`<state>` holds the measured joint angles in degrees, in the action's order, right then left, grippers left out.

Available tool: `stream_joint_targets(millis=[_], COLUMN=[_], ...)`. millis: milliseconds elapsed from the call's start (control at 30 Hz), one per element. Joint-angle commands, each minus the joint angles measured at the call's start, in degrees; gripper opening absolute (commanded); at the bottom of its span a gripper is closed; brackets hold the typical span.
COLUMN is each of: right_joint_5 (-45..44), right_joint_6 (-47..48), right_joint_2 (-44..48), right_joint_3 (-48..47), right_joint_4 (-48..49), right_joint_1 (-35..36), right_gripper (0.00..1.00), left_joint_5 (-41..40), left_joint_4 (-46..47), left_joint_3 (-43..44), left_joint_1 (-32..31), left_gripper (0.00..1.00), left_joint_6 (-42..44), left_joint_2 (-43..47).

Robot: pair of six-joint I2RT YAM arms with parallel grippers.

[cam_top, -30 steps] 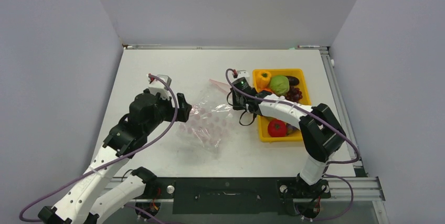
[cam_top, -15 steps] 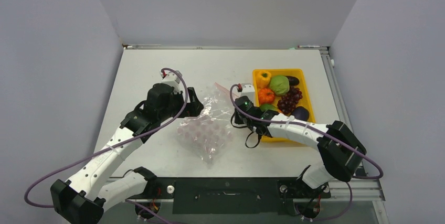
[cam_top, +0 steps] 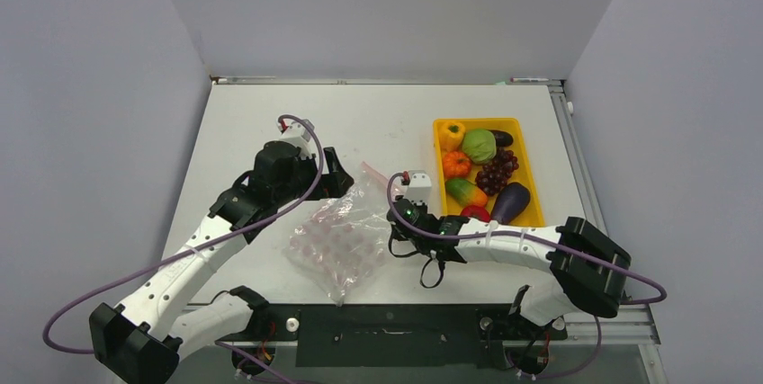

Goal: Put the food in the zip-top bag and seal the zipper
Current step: Move the zipper food storage bag to the center of the board.

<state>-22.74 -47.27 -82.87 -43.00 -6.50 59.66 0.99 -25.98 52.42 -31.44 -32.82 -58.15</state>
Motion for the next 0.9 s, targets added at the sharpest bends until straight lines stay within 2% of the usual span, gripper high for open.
stream_joint_targets(millis=[0, 133, 233, 433, 800, 867], right_joint_5=[-3.6, -4.2, -5.4, -4.4, 15.9, 19.5], right_joint_6=[-5.2, -4.8, -3.5, 4.5, 21.8, 23.9], right_joint_2=[1.3, 1.7, 2.3, 3.2, -1.9, -2.8], right_joint_3=[-0.5, -2.6, -4.4, -8.3, -15.8, -16.7], right_joint_4=[0.1, -2.2, -4.6, -6.5, -7.6, -7.2], right_joint_1=[2.3, 3.2, 3.3, 1.6, -9.8, -11.6], right_gripper=[0.15, 0.38, 0.48, 0.52, 0.65, 0.7], left_joint_5=[0.1, -0.5, -0.6, -2.0, -1.1, -1.0], left_joint_4=[2.3, 0.9, -0.1, -2.7, -5.4, -5.7], left_joint_3=[0.1, 0.0, -0.3, -0.9, -1.8, -2.1], left_joint_1=[0.2, 0.2, 0.2, 0.2, 0.2, 0.2], left_gripper=[0.96, 0.96, 0.96, 0.96, 0.96, 0.96], left_joint_6=[0.4, 1.5, 2.3, 4.5, 6.6, 6.8], left_joint_2=[1.9, 3.3, 4.9, 7.5, 11.7, 12.3])
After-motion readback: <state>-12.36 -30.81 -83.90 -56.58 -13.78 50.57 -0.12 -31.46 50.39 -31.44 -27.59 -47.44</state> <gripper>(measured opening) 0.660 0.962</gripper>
